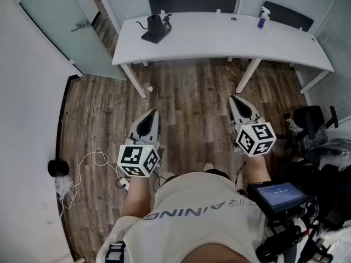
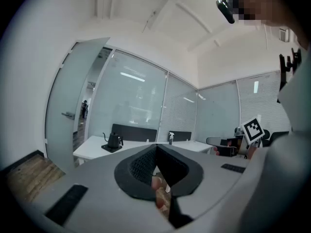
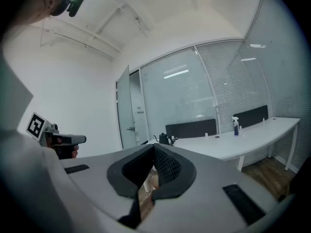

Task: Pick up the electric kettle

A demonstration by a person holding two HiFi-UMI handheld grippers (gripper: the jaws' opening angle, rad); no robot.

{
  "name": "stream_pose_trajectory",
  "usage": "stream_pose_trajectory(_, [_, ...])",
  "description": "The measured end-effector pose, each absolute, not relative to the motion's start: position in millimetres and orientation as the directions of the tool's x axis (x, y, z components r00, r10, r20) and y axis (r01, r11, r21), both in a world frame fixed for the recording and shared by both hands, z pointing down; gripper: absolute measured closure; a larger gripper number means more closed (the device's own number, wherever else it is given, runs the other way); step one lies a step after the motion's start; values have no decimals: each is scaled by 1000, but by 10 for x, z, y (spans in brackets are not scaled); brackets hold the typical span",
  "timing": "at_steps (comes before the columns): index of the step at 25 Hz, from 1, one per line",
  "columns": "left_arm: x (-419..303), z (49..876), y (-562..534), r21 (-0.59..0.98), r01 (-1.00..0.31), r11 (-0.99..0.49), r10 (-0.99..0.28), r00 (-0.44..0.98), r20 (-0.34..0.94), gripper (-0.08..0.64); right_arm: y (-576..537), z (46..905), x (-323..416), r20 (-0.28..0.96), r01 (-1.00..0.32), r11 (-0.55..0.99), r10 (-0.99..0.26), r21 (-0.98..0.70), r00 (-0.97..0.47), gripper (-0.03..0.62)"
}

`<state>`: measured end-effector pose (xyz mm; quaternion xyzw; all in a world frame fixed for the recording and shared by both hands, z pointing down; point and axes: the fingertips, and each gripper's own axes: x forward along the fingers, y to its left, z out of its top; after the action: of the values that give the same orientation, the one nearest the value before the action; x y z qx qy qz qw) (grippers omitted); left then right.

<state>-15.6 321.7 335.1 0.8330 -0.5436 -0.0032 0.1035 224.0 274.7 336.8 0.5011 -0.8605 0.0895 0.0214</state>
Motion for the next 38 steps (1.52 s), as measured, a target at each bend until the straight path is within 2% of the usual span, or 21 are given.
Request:
stream_pose_trajectory(30, [-79,3378,3199,158,-896,-416,-892,436,122,543,2714,3384,2234,131,-864,483,-856,-140,-500,580])
stream_pose_trajectory(38, [212,3379,3067,144,-897,-417,-889,436,141,543,2584,3434,2530,132,-864,478,-857,-160,-498,580])
